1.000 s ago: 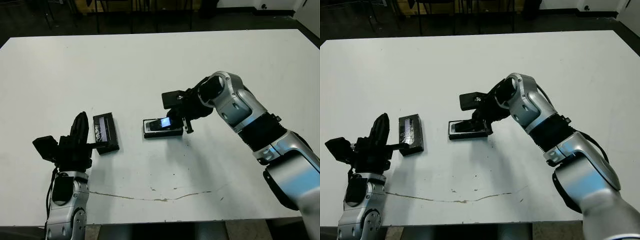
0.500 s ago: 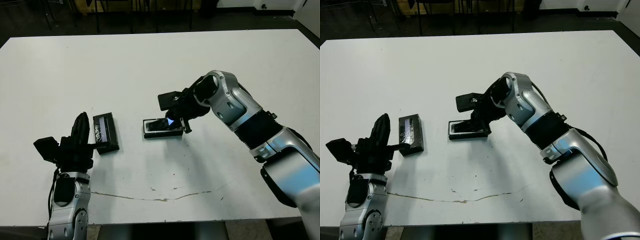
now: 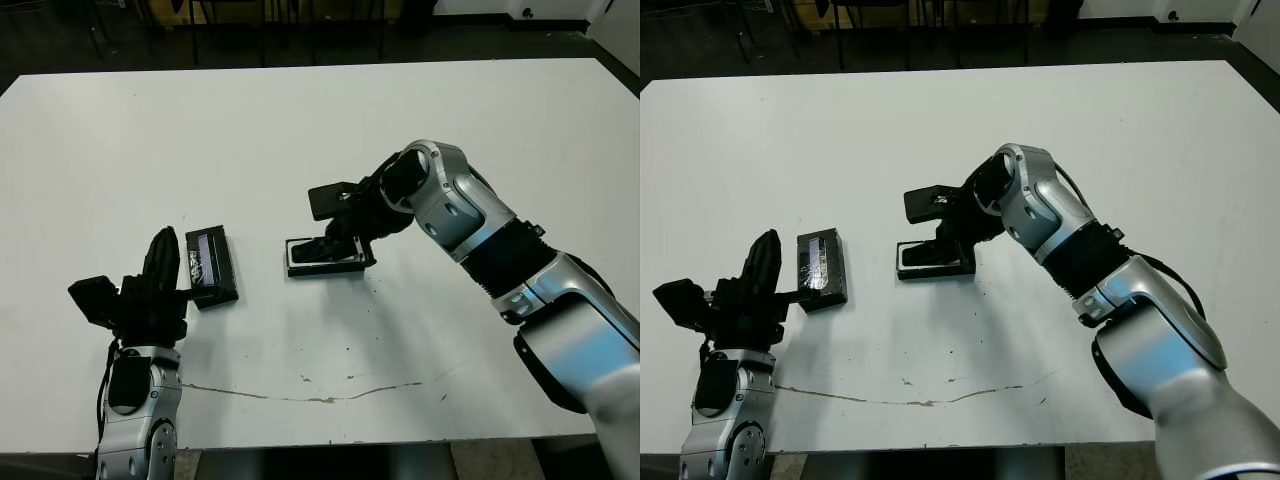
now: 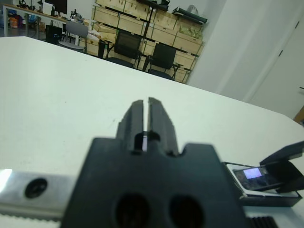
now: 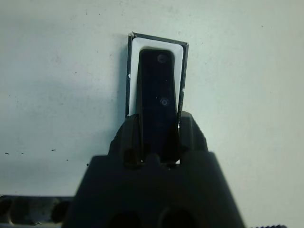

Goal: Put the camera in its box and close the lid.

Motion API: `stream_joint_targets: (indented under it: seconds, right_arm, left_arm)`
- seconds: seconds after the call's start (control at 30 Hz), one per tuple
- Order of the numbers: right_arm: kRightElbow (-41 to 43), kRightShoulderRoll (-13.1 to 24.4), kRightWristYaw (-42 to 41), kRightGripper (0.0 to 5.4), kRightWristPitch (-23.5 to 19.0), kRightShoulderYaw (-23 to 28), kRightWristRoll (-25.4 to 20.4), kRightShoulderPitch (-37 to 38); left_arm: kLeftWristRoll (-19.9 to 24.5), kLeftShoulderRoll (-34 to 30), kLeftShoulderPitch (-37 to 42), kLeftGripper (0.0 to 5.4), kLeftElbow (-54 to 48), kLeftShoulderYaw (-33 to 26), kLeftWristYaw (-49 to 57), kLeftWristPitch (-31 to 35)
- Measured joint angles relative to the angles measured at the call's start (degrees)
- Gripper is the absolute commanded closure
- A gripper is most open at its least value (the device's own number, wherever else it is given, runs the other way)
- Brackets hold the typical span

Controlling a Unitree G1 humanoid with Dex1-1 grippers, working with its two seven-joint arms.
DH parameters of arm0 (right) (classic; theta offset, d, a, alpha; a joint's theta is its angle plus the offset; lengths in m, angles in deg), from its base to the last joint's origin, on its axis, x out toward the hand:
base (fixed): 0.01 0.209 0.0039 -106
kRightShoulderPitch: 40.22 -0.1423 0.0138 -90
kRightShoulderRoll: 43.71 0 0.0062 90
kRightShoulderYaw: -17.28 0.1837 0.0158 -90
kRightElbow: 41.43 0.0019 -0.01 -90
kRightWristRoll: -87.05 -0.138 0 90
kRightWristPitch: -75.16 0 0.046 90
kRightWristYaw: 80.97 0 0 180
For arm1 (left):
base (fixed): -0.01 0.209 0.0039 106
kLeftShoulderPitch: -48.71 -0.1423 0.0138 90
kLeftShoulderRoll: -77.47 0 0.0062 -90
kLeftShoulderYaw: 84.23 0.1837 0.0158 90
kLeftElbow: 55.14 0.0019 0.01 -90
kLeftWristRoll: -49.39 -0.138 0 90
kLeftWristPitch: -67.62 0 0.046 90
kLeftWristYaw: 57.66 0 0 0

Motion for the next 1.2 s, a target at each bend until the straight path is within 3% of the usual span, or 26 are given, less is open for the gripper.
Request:
stream_joint_targets:
  seconds: [0.4,0.5,0.67,0.77,1.2]
  right_arm:
    - [-0.85,0.07,-1.33,4.77,1.29,0.25,-0.79,-0.26]
    - [-3.21,0.3,-3.46,4.27,5.05,0.58,-2.39,-1.54]
    - [-8.52,0.48,-6.69,3.39,16.48,1.63,-5.61,-2.88]
    - [-10.0,0.52,-7.21,2.89,20.71,2.12,-6.1,-3.03]
    - [-3.37,3.74,-0.77,0.6,21.17,4.78,-3.26,-2.59]
  left_arm:
    - [-0.26,0.0,0.0,5.4,0.11,0.05,0.52,-0.04]
    - [-0.26,-0.01,0.0,5.4,0.11,0.1,0.65,-0.04]
    - [-0.27,-0.01,0.01,5.4,0.11,0.27,0.65,-0.04]
    - [-0.27,-0.01,0.01,5.4,0.11,0.3,0.74,-0.04]
    - [-0.34,-0.03,0.11,5.4,0.32,0.43,0.77,-0.05]
